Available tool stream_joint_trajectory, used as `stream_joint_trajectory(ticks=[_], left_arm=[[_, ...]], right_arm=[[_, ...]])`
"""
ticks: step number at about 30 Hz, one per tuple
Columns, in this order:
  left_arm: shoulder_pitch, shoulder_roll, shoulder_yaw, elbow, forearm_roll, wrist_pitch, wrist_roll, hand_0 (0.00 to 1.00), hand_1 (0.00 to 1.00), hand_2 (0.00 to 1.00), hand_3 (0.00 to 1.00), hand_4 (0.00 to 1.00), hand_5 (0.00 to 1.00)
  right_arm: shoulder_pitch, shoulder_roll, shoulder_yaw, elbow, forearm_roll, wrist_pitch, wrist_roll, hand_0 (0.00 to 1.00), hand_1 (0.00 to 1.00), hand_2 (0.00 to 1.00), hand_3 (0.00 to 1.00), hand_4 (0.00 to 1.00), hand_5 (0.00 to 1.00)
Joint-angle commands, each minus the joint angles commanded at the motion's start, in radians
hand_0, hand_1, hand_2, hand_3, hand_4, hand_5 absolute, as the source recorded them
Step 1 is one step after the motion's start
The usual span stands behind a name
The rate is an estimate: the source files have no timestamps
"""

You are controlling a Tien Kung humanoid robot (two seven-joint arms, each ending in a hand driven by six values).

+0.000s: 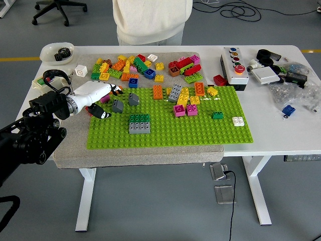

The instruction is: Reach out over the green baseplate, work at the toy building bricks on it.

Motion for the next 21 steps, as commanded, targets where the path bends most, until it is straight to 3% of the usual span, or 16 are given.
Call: stream_joint_trajectory(ticks=[19, 20, 21], left_arm=[[-0.024, -0.030, 0.040, 0.071, -0.053, 0.029, 0.004, 0.853, 0.810, 0.737, 0.774, 0.865, 0.032], [-0.024, -0.030, 0.040, 0.072, -0.054, 0.029, 0.005, 0.847, 0.800, 0.695, 0.707, 0.802, 0.020], [-0.025, -0.032, 0.041, 0.072, -0.056, 0.031, 0.005, 0.847, 0.800, 0.695, 0.707, 0.802, 0.020]], right_arm=[[0.002, 0.000, -0.003, 0.000, -0.001, 0.001, 0.000, 0.741, 0.644, 0.682, 0.628, 0.820, 0.530], [0.002, 0.000, -0.003, 0.000, -0.001, 0.001, 0.000, 0.741, 0.644, 0.683, 0.628, 0.821, 0.530], [0.003, -0.001, -0.003, 0.000, 0.000, 0.001, 0.000, 0.741, 0.644, 0.683, 0.628, 0.821, 0.530]])
